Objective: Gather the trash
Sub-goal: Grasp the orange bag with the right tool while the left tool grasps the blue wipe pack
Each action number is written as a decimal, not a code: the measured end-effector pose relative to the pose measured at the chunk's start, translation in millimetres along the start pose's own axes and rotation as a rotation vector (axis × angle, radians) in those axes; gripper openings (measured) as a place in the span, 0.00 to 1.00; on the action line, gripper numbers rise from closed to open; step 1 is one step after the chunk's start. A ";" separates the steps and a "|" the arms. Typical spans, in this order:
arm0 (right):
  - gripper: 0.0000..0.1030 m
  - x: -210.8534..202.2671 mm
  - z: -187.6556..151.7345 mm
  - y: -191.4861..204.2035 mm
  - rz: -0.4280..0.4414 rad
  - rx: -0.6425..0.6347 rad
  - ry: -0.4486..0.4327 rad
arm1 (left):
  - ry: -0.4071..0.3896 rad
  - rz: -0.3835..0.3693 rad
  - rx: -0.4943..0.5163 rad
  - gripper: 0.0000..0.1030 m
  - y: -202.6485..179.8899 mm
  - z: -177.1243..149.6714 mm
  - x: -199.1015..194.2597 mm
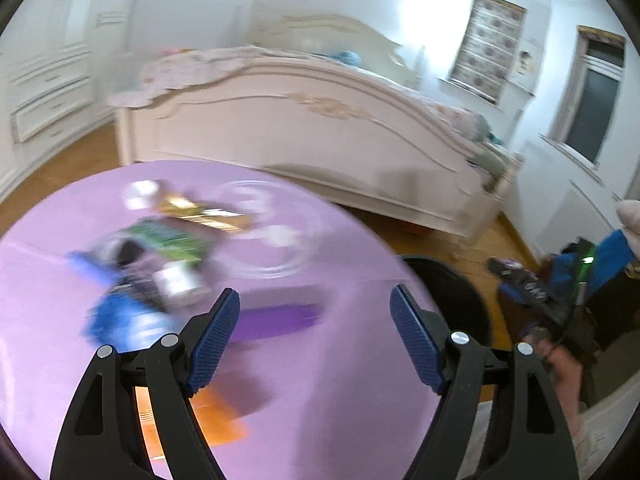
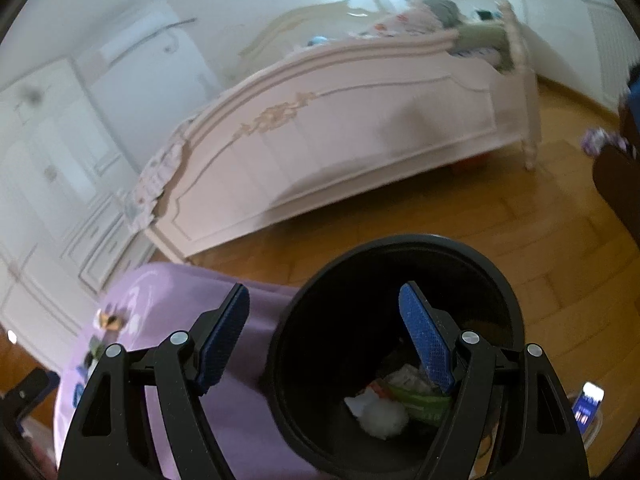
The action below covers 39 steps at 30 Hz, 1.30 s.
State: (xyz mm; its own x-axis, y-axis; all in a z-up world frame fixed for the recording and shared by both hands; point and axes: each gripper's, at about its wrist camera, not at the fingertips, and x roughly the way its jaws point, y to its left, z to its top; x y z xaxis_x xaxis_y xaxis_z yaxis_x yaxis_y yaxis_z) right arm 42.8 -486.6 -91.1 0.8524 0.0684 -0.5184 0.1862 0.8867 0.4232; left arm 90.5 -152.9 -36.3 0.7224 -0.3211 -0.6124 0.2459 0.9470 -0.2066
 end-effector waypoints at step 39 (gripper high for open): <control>0.34 9.7 -132.2 254.5 0.271 -0.577 0.464 | 0.074 0.036 0.006 0.90 115.1 -15.6 -11.5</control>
State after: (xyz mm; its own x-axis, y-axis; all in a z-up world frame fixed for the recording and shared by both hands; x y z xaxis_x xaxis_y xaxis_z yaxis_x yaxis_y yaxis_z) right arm 33.9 -199.9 -86.6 0.5174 0.3870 -0.7632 -0.3896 0.9006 0.1925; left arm 100.4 -40.2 -64.9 0.6812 -0.2861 -0.6738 0.2247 0.9577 -0.1796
